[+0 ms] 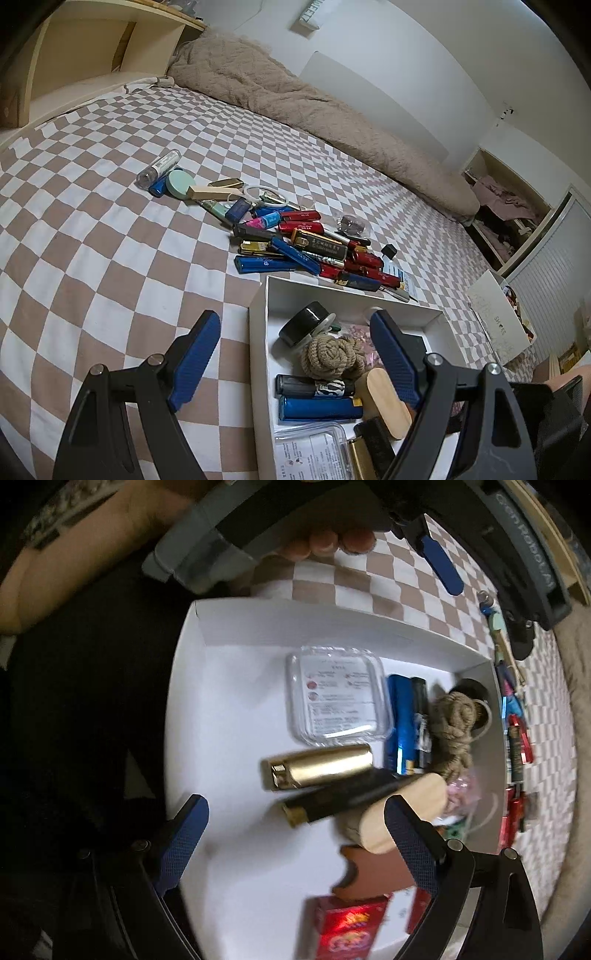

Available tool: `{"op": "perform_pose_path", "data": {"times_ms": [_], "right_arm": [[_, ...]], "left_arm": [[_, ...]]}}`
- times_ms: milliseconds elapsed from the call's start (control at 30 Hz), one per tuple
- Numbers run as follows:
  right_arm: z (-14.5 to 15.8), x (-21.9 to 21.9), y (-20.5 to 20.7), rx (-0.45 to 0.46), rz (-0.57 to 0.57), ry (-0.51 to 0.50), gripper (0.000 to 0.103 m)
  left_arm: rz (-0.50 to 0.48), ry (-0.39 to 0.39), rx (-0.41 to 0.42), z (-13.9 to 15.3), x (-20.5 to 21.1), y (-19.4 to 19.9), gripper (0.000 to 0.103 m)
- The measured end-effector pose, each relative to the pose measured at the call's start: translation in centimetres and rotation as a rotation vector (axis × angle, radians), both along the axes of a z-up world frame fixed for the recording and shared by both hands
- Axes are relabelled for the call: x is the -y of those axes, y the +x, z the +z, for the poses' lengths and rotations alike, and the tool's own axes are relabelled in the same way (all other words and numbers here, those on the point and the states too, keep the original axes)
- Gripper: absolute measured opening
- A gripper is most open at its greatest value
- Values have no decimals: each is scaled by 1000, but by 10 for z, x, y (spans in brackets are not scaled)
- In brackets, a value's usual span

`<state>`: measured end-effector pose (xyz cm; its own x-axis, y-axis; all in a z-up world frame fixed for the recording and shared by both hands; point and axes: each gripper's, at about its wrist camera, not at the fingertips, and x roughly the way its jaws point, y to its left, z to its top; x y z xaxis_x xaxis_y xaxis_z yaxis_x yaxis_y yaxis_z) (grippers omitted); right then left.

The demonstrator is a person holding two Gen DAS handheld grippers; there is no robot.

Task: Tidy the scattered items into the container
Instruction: 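Lower the black lighter into the tray beside the gold lighter with the right tool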

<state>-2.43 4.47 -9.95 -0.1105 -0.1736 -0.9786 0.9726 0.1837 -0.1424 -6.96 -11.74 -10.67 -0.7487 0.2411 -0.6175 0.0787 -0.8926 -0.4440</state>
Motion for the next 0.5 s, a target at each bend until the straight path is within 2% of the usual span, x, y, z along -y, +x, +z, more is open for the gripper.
{"op": "perform_pose_path", "data": {"times_ms": [233,500], "right_arm": [[-5,12,-17,103,-105,-37,96],[-18,25,-45,129,-240,-71,96]], "left_arm": [[5,6,3,-1,3,1,83],[19,4,14,-4,5,1,83]]}}
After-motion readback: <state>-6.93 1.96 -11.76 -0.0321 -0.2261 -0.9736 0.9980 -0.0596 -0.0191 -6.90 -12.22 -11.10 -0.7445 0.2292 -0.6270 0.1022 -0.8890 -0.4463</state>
